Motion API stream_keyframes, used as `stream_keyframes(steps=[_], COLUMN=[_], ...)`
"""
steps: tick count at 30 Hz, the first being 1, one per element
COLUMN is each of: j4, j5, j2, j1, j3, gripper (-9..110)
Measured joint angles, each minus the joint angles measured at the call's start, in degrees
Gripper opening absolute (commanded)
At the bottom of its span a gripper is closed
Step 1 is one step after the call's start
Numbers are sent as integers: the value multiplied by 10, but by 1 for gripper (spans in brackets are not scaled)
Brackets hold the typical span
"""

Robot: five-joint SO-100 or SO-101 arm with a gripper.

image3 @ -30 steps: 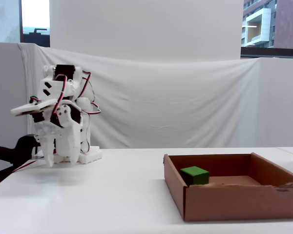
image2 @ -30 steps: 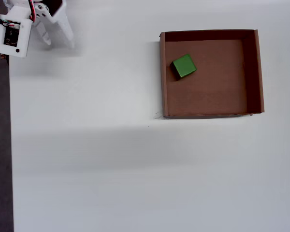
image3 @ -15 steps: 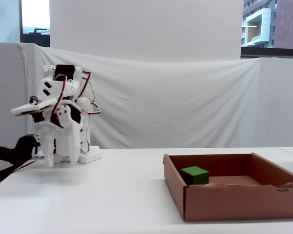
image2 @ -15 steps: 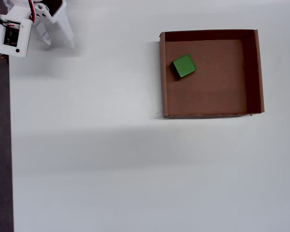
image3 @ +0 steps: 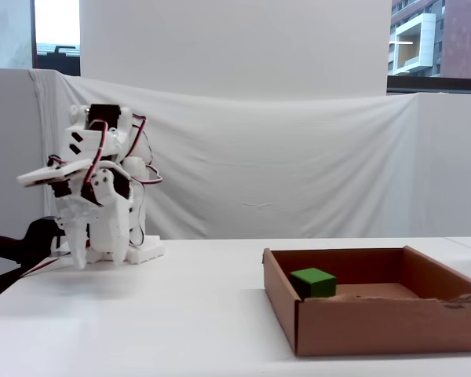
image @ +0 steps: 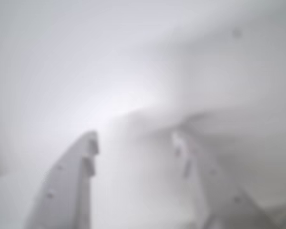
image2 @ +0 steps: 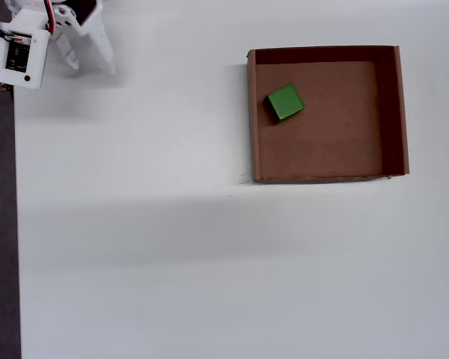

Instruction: Grasp a green cube and put it in a box.

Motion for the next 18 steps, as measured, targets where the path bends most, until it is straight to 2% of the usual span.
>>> stream_keyframes(steps=[18], j4=[0], j5=[4], j2=[0], j1=[0], j3=[0], gripper=[22])
